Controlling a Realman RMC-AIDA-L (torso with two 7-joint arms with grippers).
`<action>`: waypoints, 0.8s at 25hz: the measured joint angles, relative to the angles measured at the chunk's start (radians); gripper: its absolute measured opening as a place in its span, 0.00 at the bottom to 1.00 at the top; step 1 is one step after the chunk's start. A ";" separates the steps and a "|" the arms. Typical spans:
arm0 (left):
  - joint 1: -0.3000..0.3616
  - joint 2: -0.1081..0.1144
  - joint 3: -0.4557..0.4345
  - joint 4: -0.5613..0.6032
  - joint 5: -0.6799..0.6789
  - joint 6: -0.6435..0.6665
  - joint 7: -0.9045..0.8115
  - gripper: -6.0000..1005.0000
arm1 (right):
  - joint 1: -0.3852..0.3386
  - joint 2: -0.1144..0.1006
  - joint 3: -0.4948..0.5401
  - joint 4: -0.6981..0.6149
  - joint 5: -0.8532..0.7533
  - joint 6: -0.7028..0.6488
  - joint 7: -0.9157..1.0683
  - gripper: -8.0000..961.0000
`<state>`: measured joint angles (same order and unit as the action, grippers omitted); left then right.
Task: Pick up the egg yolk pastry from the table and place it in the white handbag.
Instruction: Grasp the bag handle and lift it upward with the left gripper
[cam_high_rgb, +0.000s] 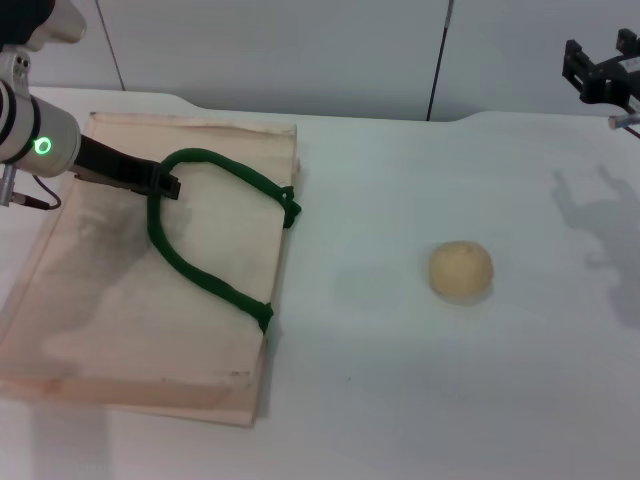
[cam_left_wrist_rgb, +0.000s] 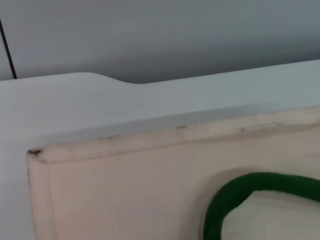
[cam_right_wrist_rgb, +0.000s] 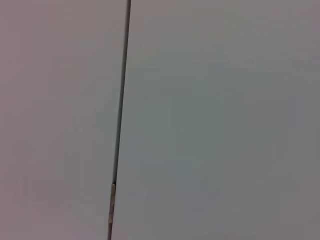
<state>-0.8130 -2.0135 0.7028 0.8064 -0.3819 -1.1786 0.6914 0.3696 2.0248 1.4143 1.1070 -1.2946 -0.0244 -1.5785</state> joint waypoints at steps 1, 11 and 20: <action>0.000 0.000 0.001 -0.001 0.000 0.001 0.000 0.45 | 0.000 0.000 0.000 0.000 0.000 0.000 0.000 0.63; -0.009 0.004 0.003 -0.022 0.006 0.009 0.002 0.44 | 0.001 0.000 0.000 0.001 0.000 0.000 0.000 0.63; -0.022 0.009 0.003 -0.052 0.014 0.013 0.004 0.39 | 0.000 0.000 0.000 0.000 0.000 0.000 0.000 0.63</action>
<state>-0.8349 -2.0048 0.7057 0.7547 -0.3682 -1.1657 0.6957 0.3695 2.0248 1.4143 1.1075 -1.2946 -0.0246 -1.5784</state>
